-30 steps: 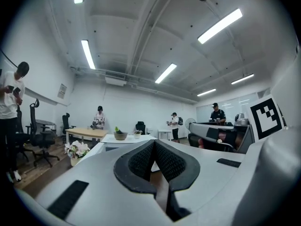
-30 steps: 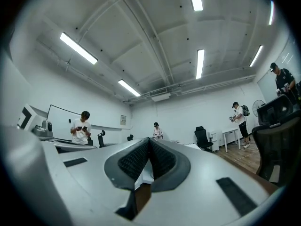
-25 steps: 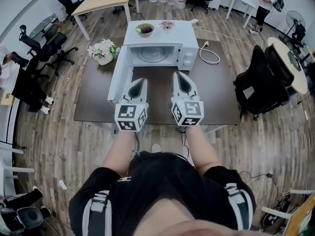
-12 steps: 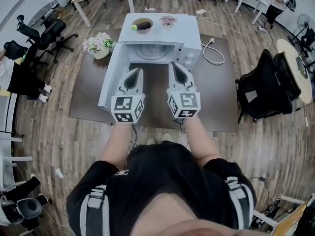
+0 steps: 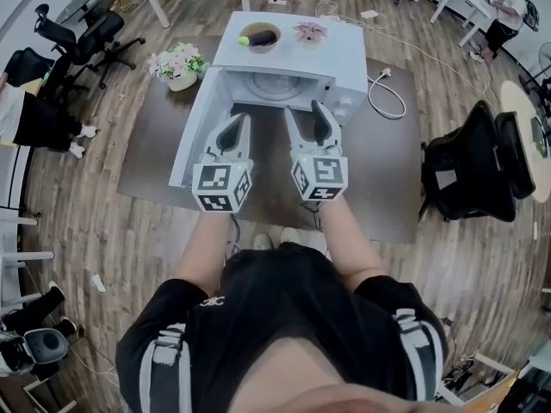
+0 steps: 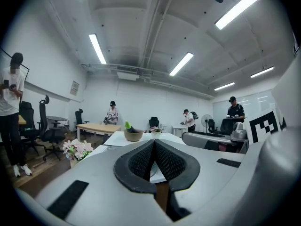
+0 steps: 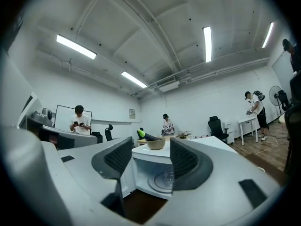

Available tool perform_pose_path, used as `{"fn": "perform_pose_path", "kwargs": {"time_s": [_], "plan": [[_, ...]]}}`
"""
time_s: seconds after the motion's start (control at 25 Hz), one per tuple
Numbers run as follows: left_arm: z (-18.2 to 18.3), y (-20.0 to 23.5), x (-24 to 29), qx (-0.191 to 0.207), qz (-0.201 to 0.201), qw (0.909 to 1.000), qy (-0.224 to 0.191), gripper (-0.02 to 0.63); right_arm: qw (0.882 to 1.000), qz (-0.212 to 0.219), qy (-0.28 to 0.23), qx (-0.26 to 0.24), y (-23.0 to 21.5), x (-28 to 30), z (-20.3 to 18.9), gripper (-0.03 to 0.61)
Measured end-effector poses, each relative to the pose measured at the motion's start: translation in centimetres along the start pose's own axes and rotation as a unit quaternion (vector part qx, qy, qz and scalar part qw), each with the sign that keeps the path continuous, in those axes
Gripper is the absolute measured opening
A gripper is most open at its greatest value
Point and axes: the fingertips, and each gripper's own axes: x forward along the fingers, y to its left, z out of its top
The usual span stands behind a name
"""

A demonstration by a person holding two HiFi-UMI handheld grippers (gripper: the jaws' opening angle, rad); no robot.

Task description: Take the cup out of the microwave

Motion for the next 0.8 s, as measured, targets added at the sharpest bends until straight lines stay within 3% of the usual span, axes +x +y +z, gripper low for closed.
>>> {"fn": "perform_pose_path", "kwargs": {"time_s": [0.16,0.28,0.8], "plan": [[-1.3,0.7,0.3,-0.004,0.009,0.9999,0.007,0.002,1.000,0.008,0.024,0.008,0.0,1.9,-2.7,0.404],[-2.1,1.4,0.5,-0.008,0.017,0.9998,0.011,0.002,0.999,0.002,0.042,0.005,-0.2,3.5,-4.8,0.477],[-5.8,4.6,2.7,-0.016,0.048,0.9979,0.041,0.002,0.987,-0.068,0.144,0.008,-4.1,14.1,-17.4,0.492]]}}
